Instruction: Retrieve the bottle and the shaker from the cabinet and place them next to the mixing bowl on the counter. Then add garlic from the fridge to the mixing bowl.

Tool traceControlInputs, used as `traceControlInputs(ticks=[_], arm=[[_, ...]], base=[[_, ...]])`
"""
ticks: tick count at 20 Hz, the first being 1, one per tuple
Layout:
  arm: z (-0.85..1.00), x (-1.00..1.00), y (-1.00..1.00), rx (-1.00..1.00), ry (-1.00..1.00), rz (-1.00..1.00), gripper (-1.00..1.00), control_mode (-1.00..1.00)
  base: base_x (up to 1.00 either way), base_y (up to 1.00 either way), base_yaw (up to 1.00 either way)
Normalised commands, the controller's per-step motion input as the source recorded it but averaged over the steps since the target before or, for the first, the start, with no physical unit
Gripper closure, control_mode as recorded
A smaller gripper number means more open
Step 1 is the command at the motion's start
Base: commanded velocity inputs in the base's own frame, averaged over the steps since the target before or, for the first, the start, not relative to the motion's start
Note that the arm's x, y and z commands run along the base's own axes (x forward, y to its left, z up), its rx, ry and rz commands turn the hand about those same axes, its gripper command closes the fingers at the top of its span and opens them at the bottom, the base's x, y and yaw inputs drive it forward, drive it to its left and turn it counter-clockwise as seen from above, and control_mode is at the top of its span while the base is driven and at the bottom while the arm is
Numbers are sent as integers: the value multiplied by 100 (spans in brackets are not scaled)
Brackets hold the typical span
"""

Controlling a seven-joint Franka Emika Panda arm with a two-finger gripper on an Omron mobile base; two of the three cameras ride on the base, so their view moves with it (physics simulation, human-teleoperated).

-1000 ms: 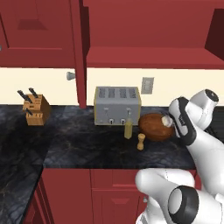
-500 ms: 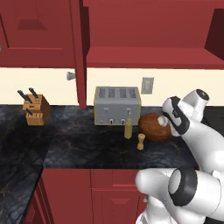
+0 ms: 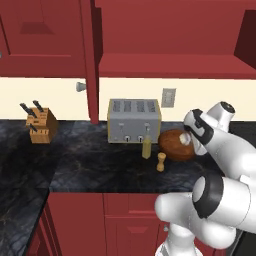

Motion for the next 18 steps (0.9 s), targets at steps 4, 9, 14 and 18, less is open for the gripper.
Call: traceControlInputs(ticks=[4,9,14,18], arm=[[-21,7,0,-1,3,0,100,-100],[-20,19,0,-2,6,0,100,-100],[-19,23,0,-3,7,0,100,-100],[-18,21,0,-2,8,0,100,-100]], base=[[0,0,0],[0,0,0],[0,0,0],[0,0,0]])
